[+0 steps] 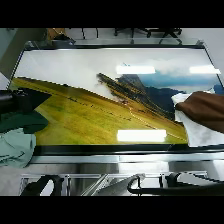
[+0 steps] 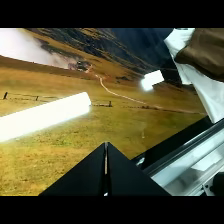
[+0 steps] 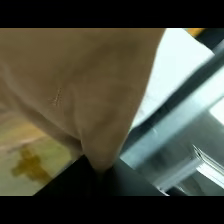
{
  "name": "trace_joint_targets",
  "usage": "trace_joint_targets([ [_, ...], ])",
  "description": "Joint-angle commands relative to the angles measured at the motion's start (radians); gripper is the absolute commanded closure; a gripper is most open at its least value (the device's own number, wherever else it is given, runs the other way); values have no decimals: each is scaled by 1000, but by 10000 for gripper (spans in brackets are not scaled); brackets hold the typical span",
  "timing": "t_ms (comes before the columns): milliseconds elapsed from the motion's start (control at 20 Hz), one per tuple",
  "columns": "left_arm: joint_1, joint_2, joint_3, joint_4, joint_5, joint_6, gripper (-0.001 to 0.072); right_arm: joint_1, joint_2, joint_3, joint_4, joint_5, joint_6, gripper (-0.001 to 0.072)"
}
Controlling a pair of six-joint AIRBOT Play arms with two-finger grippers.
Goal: Fold the shirts.
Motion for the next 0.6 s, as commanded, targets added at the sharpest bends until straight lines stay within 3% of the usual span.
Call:
trace_joint_targets([
  [0, 0, -2, 0, -1, -17, 19, 691, -1, 47, -195, -108, 16, 11, 280],
  [50, 0, -1, 0, -2, -26, 23, 691, -1, 48, -227, -108, 17, 11, 210],
  [250, 0, -2, 0, -2, -39, 35, 692, 1, 43, -213, -98, -30, 10, 215],
  [400, 0, -2, 0, -2, -6, 34, 691, 21, 42, -176, 31, -132, 10, 245],
  [500, 0, -2, 0, -2, 45, 34, 691, 63, 42, -170, 216, -230, -31, 642],
  [550, 0, -2, 0, 0, 76, 35, 691, 99, 42, -171, 308, -282, -60, 690],
])
